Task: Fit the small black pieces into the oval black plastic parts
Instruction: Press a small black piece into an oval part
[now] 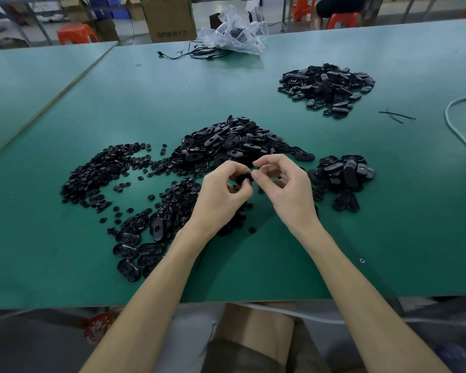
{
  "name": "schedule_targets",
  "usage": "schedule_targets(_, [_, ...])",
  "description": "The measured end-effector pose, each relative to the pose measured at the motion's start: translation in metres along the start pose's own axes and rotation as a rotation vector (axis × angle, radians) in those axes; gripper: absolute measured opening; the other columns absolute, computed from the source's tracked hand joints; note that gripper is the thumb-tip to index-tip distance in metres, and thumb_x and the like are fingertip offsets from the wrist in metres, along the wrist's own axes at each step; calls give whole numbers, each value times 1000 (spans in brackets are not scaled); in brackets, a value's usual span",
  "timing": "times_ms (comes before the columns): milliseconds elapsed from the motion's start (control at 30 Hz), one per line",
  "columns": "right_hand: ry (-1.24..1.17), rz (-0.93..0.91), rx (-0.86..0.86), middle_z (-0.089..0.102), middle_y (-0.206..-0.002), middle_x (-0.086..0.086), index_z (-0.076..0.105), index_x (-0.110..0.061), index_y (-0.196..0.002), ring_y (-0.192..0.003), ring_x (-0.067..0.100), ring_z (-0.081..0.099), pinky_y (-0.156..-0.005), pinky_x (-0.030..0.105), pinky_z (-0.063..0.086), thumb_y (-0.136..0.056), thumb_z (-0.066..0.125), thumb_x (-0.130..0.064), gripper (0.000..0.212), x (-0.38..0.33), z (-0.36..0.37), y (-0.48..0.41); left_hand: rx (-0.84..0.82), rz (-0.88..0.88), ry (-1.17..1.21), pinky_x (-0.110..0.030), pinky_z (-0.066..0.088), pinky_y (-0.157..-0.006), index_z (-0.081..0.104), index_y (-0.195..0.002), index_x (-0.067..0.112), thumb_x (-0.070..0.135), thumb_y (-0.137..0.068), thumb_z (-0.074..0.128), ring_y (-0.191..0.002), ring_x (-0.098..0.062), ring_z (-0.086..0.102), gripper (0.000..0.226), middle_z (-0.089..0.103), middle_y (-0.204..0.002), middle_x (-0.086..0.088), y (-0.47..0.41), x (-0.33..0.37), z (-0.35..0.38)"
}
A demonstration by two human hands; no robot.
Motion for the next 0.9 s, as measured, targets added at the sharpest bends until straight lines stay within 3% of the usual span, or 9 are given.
schedule_targets(300, [26, -1, -25, 76, -93, -10, 78, -20, -99, -93, 12, 70, -86, 36, 58, -95, 74, -9, 12, 1, 2, -1, -28, -27, -25, -12, 42, -65, 70, -97, 18, 6, -93, 66, -69, 2, 56, 13, 66, -86, 11, -2, -1, 0])
schedule_targets(467, [18, -13, 14, 74, -95, -10, 76, -19, -101, -92, 9, 68, -81, 31, 55, -97, 71, -9, 12, 1, -2, -1, -18, -39, 17, -29, 56, -76, 75, -103, 12, 7, -96, 70, -82, -12, 68, 9, 74, -89, 4, -3, -1, -2])
schedule_targets(567, [17, -34, 6, 73, -96, -8, 75, -20, -103, -90, 8, 66, -77, 25, 50, -98, 68, -7, 15, -1, -2, 0, -2, -50, 70, -32, 59, -78, 75, -106, 11, 6, -98, 69, -77, -12, 69, 11, 75, -87, 0, -3, 0, -4])
schedule_targets(700, [52, -44, -28, 73, -99, -5, 76, -22, -99, -94, 12, 69, -81, 32, 54, -99, 66, -5, 20, -1, 2, 1, -10, -46, 52, -28, 56, -76, 75, -108, 8, 4, -99, 66, -73, -7, 65, 13, 73, -88, 3, -4, -1, -3])
schedule_targets(900, [120, -61, -22, 73, -100, -15, 79, -32, -92, -100, 12, 71, -87, 42, 59, -96, 64, -1, 34, -2, 3, 2, -38, -33, 15, -16, 50, -69, 75, -106, 9, 1, -99, 65, -67, 1, 62, 14, 71, -84, 10, -4, -1, -1])
Point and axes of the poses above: each hand's wrist, its own y-axis away from the middle knuckle, its own z-axis out of the palm, x = y × z, the point moved 8 cm from there along -y, towards the middle knuckle
